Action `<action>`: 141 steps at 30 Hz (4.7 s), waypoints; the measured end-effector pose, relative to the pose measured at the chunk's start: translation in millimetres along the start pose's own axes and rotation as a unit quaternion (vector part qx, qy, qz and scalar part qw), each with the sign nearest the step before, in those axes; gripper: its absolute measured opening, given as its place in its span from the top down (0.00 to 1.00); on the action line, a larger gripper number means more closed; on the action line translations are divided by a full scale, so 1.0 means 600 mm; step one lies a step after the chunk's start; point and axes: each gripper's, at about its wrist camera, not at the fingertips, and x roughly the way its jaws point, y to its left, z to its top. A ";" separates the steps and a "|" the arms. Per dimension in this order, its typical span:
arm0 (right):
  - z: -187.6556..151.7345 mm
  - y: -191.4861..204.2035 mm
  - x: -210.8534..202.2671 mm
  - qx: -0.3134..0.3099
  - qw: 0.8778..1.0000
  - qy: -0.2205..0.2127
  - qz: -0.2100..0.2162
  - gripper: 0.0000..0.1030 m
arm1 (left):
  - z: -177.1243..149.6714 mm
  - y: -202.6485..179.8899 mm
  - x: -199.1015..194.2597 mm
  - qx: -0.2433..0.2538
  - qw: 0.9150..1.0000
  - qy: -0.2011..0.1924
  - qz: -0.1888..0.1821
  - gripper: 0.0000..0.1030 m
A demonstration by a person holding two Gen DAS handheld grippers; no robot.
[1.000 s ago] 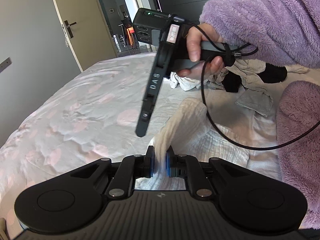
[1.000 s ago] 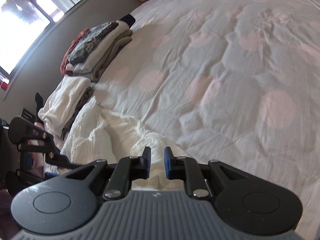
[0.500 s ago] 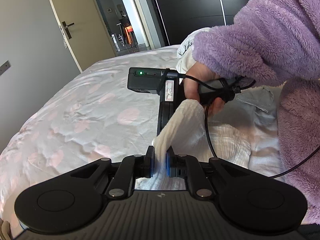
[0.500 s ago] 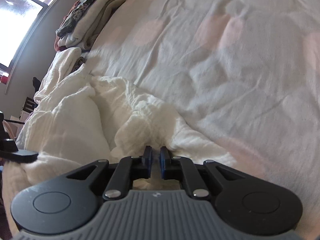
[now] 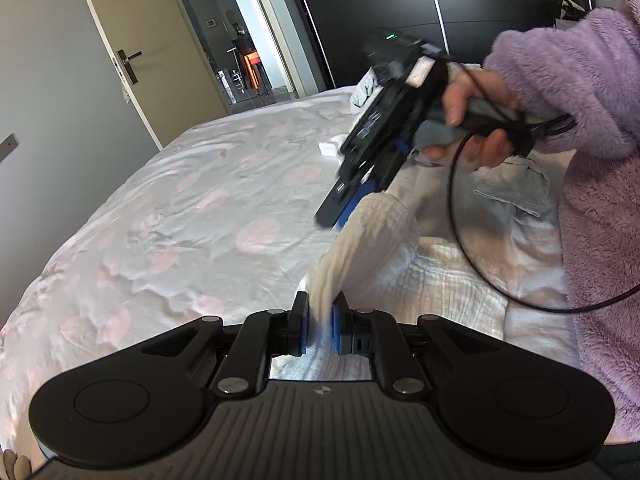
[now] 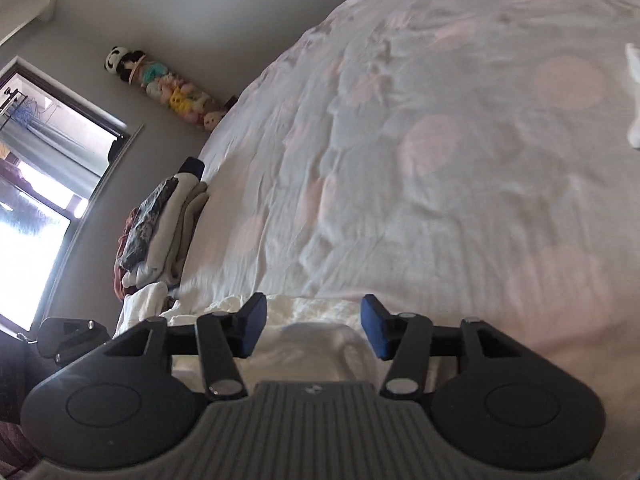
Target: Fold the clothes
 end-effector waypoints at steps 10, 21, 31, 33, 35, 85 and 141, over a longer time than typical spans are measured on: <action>-0.048 0.037 -0.071 -0.086 0.996 -0.025 0.016 0.18 | 0.001 -0.005 0.022 0.010 1.000 0.023 0.004 0.91; -0.077 0.050 0.013 -0.070 0.996 -0.036 -0.047 0.34 | -0.002 0.045 0.121 -0.017 0.997 0.070 -0.020 0.91; -0.083 0.005 0.047 -0.007 0.997 -0.057 -0.048 0.91 | -0.016 0.093 0.181 -0.129 0.988 0.082 -0.036 0.76; -0.087 0.014 0.029 -0.014 0.996 -0.084 -0.034 0.92 | -0.011 0.096 0.172 -0.145 0.987 0.073 -0.019 0.62; -0.087 0.022 0.010 -0.024 0.994 -0.108 -0.021 0.92 | -0.009 0.100 0.143 -0.161 0.986 0.048 0.004 0.51; -0.125 0.261 0.226 -0.182 0.948 -0.088 -0.247 0.56 | -0.310 0.071 -0.198 -0.447 0.855 0.102 0.241 0.56; -0.177 0.102 0.007 0.063 0.959 -0.114 -0.252 0.15 | -0.294 0.009 -0.288 -0.491 0.828 0.086 0.257 0.56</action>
